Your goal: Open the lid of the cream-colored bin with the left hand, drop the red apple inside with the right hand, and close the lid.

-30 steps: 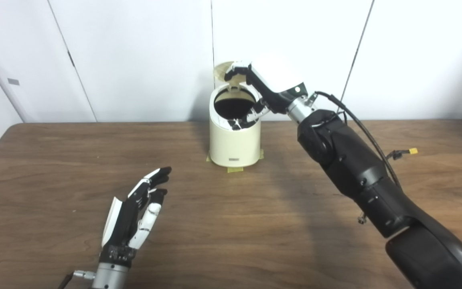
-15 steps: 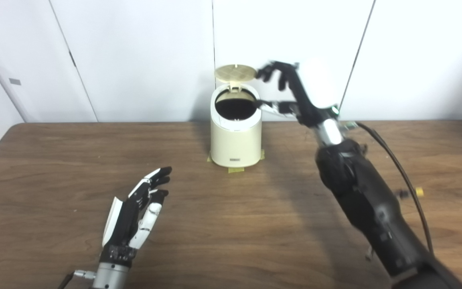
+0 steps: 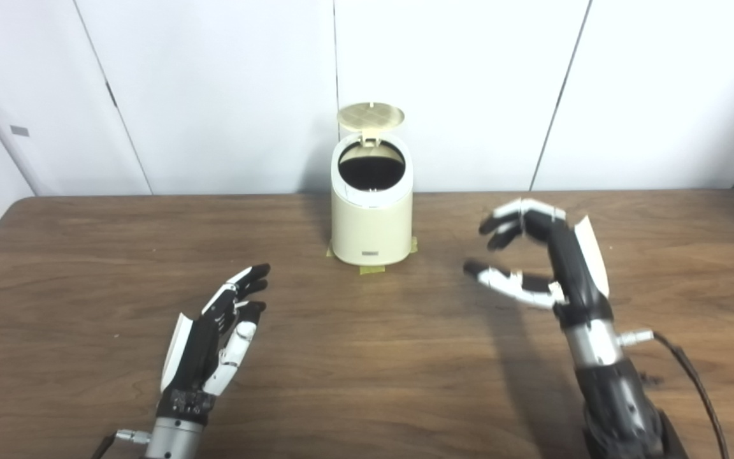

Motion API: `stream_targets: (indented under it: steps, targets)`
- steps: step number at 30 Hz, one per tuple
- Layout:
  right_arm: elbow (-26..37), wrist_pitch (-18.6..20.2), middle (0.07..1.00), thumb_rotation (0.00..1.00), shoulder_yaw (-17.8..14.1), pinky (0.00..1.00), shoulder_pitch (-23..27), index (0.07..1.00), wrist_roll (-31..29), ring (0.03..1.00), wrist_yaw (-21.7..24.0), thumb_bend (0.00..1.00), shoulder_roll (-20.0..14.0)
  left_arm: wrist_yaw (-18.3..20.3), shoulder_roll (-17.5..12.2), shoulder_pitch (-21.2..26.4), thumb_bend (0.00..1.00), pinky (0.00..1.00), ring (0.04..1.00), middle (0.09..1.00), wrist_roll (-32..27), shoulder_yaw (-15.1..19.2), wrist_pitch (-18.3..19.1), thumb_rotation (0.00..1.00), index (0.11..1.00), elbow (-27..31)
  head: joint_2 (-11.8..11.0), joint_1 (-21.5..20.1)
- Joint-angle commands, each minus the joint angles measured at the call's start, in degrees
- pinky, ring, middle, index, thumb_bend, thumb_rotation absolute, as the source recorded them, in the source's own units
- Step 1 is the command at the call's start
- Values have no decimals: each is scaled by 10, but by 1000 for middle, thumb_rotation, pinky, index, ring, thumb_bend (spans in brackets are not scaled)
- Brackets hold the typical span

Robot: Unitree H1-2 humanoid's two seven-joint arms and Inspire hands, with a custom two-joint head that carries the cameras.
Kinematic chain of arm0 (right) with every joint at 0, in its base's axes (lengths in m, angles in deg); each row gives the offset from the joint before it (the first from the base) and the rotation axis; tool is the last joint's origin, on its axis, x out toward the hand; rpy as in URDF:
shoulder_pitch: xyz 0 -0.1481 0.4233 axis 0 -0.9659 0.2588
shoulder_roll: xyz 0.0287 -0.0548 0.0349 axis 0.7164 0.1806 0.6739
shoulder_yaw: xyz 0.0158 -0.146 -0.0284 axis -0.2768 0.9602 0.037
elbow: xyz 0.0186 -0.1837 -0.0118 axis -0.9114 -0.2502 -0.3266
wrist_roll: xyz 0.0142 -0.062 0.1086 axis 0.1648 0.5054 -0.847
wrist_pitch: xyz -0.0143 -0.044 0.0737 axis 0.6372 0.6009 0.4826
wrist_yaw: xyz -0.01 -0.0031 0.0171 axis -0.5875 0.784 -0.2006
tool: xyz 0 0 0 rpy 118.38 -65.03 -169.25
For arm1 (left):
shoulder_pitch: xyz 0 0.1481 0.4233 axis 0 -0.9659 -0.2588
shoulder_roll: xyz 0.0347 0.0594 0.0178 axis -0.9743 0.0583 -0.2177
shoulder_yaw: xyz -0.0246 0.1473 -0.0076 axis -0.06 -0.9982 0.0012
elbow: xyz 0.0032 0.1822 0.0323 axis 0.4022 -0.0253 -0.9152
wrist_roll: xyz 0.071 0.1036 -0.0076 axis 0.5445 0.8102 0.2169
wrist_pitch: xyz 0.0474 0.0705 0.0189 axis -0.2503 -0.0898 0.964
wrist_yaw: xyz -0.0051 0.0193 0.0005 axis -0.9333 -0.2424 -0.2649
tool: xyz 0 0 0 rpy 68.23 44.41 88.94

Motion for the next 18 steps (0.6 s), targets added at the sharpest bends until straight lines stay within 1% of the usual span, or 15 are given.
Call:
stream_targets:
  steps: [1, 2, 4, 6, 7, 8, 10, 11, 12, 13, 14, 16, 18]
  targets:
    - [22, -17, 768, 593, -9, 658, 6, 732, -23, 744, 14, 408, -1, 2, 3, 9, 417, 749, 851, 881, -5, 2, -6, 828, 854, 6, 0, -1]
    - [18, -18, 790, 655, -10, 684, -4, 767, -34, 768, 23, 400, -3, 1, 3, 9, 418, 750, 851, 881, -3, 2, -6, 826, 854, 7, 0, 0]
    - [10, -23, 870, 757, -13, 781, -18, 856, -43, 854, 37, 384, -6, 1, 2, 8, 404, 749, 855, 882, 0, 2, -4, 827, 855, 9, 1, 0]
    - [1, -27, 905, 806, -14, 824, -26, 889, -48, 892, 47, 356, -7, 1, 2, 7, 405, 749, 855, 883, -2, 3, -3, 828, 855, 9, 2, 0]
    - [-2, -29, 923, 823, -16, 842, -27, 903, -51, 910, 52, 330, -6, 1, 2, 7, 425, 750, 855, 883, -4, 3, -2, 828, 856, 9, 2, 0]
    - [-7, -26, 929, 829, -18, 848, -27, 907, -61, 916, 58, 321, -5, 0, 1, 7, 432, 750, 855, 883, -1, 4, -2, 827, 856, 8, 2, 1]
    - [-13, -20, 922, 825, -21, 877, -26, 897, -67, 923, 65, 269, -3, -1, 0, 8, 462, 741, 850, 882, 5, 5, 3, 843, 860, 9, 3, 3]
    - [-14, -17, 919, 826, -23, 879, -25, 894, -64, 923, 63, 262, 1, -1, 1, 9, 468, 740, 850, 882, 7, 6, 12, 847, 861, 13, 3, 4]
    - [-13, -11, 896, 826, -26, 850, -26, 874, -53, 901, 57, 247, 5, -1, 1, 12, 467, 747, 855, 885, 8, 7, 21, 845, 862, 18, 2, 4]
    - [-12, -7, 866, 823, -28, 807, -26, 850, -45, 867, 54, 241, 8, -1, 1, 14, 437, 759, 860, 888, 9, 8, 27, 839, 862, 21, 2, 4]
    - [-14, -13, 855, 821, -30, 792, -25, 841, -32, 855, 47, 239, 11, -2, 0, 22, 427, 764, 862, 889, 12, 9, 33, 836, 863, 24, 1, 4]
    - [-17, -22, 812, 778, -33, 722, -23, 801, -12, 798, 40, 235, 14, -2, -4, 38, 348, 769, 857, 874, 17, 12, 43, 800, 850, 29, 1, 4]
    - [-19, -22, 804, 787, -33, 701, -21, 790, 8, 787, 34, 244, 15, -3, -13, 67, 319, 761, 853, 867, 29, 15, 37, 785, 844, 26, -2, 4]
